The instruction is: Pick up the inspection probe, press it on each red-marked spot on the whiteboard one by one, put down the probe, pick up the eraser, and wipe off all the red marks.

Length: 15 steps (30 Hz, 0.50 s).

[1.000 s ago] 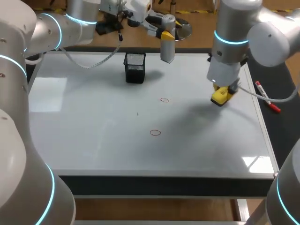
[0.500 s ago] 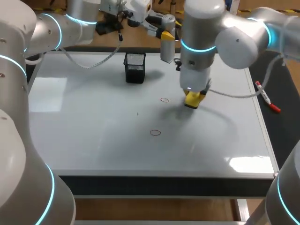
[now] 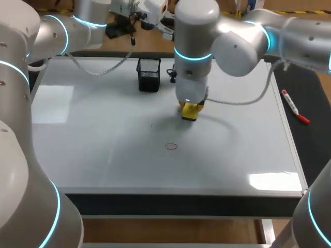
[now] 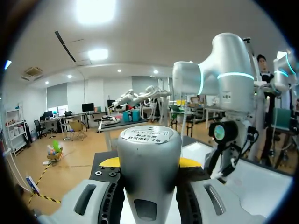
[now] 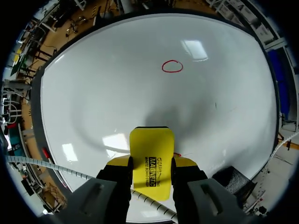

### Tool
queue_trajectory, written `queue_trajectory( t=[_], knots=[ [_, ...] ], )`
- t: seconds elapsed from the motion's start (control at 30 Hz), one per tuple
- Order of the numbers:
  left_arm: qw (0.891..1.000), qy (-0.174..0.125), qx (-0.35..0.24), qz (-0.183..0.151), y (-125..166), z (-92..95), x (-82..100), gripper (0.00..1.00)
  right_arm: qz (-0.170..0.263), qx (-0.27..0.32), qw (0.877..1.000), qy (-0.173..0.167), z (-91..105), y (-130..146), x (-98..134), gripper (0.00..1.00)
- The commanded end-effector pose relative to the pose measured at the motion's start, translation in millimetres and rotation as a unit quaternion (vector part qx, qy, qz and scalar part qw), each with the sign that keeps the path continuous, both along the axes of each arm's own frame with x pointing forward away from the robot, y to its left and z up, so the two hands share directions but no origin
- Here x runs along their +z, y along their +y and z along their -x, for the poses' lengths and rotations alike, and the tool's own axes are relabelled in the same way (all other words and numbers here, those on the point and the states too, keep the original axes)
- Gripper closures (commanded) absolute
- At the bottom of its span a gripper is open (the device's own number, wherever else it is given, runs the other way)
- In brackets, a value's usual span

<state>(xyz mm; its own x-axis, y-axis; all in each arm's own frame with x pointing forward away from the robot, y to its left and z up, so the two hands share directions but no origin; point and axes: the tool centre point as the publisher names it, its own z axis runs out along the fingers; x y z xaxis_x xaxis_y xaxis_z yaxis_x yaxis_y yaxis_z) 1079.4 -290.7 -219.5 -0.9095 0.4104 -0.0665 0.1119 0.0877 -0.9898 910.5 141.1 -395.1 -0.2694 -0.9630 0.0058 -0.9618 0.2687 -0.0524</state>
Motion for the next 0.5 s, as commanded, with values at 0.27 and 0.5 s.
queue_trajectory(
  t=[0.27, 0.5],
  knots=[
    [0.994, 0.012, -0.108, -0.009, -1, -7.4, -2.1, 1.00, 0.020, 0.046, 0.999, 0.014, -14.7, 37, -10, 1.00],
    [0.994, 0.012, -0.108, -0.009, -1, -7.4, -2.1, 1.00, 0.014, 0.060, 0.998, 0.019, -15.7, 50, -15, 1.00]
  ],
)
